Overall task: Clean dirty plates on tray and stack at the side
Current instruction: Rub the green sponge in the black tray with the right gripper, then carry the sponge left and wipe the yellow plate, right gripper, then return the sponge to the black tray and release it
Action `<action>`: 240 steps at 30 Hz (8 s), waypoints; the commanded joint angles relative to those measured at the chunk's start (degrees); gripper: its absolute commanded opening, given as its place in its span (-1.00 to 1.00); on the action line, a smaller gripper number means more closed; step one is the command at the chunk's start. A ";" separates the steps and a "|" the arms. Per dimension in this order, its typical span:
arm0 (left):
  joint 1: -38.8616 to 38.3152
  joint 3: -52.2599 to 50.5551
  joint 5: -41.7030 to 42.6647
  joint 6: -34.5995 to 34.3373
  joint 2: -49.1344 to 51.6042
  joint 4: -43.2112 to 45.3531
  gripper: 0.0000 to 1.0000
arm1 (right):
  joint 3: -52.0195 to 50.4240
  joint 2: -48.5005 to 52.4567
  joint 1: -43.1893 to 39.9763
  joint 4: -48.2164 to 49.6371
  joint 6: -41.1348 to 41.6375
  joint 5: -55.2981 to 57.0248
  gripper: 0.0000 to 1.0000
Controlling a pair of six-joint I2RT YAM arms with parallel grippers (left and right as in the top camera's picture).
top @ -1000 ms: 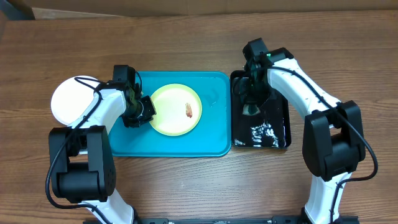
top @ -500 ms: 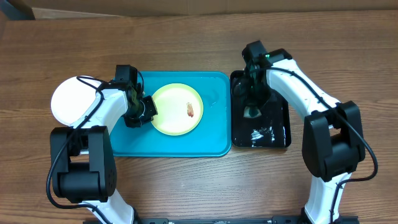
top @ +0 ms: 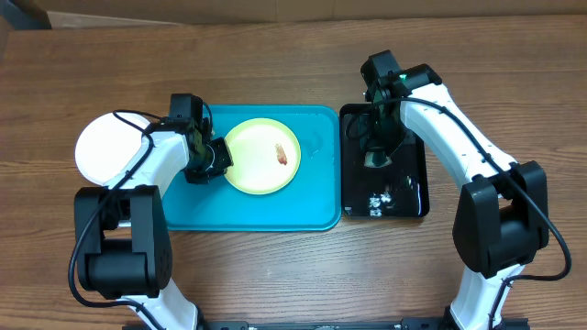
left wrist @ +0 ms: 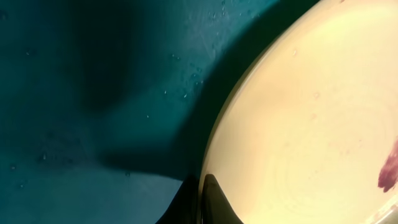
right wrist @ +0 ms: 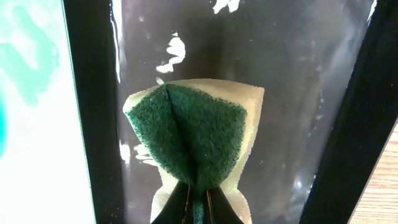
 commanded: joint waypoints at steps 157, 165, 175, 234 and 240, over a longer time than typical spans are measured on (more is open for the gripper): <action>-2.36 -0.31 3.69 -4.26 -1.07 -4.48 -0.92 | 17.44 19.10 22.23 4.87 4.83 11.96 -0.93; -2.36 -0.31 3.69 -4.22 -1.07 -4.52 -0.92 | 11.63 19.10 22.23 10.01 4.81 4.46 -0.93; -2.36 -0.31 3.69 -2.95 -1.07 -4.26 -0.92 | 11.58 19.10 22.23 10.97 4.81 -6.45 -0.93; -2.36 -0.31 3.50 -2.75 -1.07 -4.04 -0.77 | 1.44 8.04 -2.51 1.29 7.37 6.19 -0.30; -2.36 -0.31 3.50 -2.75 -1.07 -3.98 -0.65 | 4.98 7.76 -2.54 -1.09 7.15 5.51 0.03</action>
